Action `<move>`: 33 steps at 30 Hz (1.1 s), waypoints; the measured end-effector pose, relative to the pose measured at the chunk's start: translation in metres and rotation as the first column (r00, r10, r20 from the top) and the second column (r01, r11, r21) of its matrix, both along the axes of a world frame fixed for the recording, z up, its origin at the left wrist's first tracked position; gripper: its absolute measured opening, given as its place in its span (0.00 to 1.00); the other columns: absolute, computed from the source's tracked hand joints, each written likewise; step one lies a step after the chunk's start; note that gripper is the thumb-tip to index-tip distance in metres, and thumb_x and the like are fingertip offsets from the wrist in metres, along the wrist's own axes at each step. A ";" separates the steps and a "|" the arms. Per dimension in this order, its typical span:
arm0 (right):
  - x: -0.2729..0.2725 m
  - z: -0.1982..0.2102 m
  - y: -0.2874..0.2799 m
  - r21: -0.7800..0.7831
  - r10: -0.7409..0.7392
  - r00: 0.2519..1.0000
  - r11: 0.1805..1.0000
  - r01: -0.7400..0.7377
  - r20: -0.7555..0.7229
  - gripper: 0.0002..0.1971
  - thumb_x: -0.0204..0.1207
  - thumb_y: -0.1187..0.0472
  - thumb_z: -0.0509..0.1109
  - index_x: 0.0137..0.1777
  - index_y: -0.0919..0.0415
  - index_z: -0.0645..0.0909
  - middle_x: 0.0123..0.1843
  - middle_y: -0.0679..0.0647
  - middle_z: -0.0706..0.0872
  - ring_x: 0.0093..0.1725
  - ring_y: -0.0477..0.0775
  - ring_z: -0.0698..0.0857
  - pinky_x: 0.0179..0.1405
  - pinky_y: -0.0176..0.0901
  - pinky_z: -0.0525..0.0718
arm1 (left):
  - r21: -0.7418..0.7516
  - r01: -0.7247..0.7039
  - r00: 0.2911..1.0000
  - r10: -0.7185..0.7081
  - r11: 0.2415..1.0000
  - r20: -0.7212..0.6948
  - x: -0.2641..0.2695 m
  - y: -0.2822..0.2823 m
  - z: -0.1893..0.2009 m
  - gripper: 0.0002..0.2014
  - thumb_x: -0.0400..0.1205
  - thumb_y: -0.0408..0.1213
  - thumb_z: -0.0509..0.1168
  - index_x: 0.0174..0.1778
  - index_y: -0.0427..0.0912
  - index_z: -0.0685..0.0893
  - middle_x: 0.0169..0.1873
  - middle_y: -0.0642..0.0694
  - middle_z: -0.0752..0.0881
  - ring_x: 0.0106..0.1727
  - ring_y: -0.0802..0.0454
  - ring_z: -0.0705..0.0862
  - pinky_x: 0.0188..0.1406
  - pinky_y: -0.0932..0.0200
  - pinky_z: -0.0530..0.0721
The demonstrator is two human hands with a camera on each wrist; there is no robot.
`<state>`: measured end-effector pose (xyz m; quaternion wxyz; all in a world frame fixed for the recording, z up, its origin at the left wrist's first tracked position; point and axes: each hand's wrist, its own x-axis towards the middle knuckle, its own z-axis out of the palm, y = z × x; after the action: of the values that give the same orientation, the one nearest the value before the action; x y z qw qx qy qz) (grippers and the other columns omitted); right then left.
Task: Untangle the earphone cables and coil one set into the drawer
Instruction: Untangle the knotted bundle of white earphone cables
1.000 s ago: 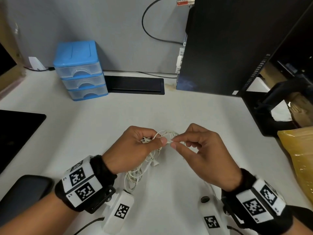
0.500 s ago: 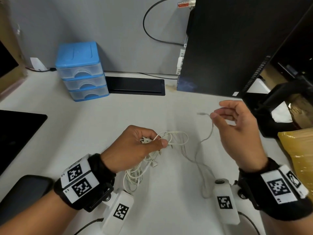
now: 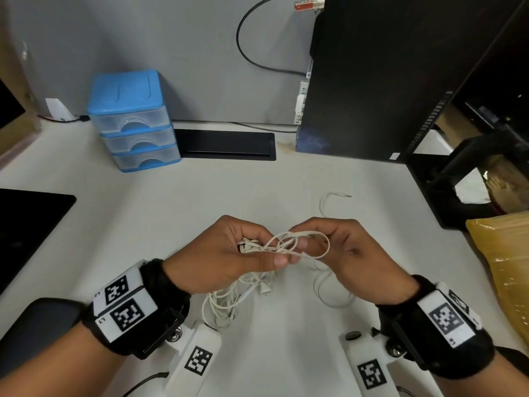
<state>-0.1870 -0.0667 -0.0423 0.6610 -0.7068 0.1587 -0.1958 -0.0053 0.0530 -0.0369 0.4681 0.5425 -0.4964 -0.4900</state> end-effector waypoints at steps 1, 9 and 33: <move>0.001 0.001 0.000 0.032 -0.004 1.000 0.999 0.003 0.025 0.12 0.79 0.68 0.68 0.53 0.81 0.83 0.41 0.74 0.86 0.41 0.56 0.86 0.49 0.40 0.84 | 0.002 0.017 1.000 -0.017 1.000 -0.020 0.001 0.000 0.001 0.05 0.74 0.32 0.77 0.43 0.34 0.91 0.42 0.40 0.92 0.46 0.54 0.88 0.49 0.65 0.81; -0.001 0.001 -0.001 0.083 -0.040 0.999 0.996 0.042 -0.016 0.08 0.80 0.73 0.67 0.49 0.71 0.89 0.30 0.61 0.82 0.31 0.47 0.82 0.42 0.32 0.80 | 0.113 -0.023 0.992 0.037 0.993 -0.119 0.011 -0.002 -0.002 0.16 0.67 0.48 0.72 0.44 0.41 0.92 0.24 0.47 0.81 0.25 0.50 0.69 0.29 0.52 0.60; 0.007 0.015 0.031 -0.300 -0.468 0.881 0.832 0.467 0.075 0.06 0.70 0.55 0.80 0.37 0.56 0.89 0.31 0.52 0.87 0.29 0.45 0.81 0.31 0.32 0.78 | 0.067 -0.139 0.975 0.149 0.988 -0.167 -0.019 -0.005 -0.004 0.11 0.83 0.38 0.62 0.53 0.34 0.85 0.29 0.60 0.84 0.28 0.64 0.80 0.24 0.66 0.76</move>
<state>-0.1801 -0.0355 -0.0275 0.4738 -0.7414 0.2945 -0.3730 -0.0247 0.0481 -0.0407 0.5281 0.5457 -0.4001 -0.5131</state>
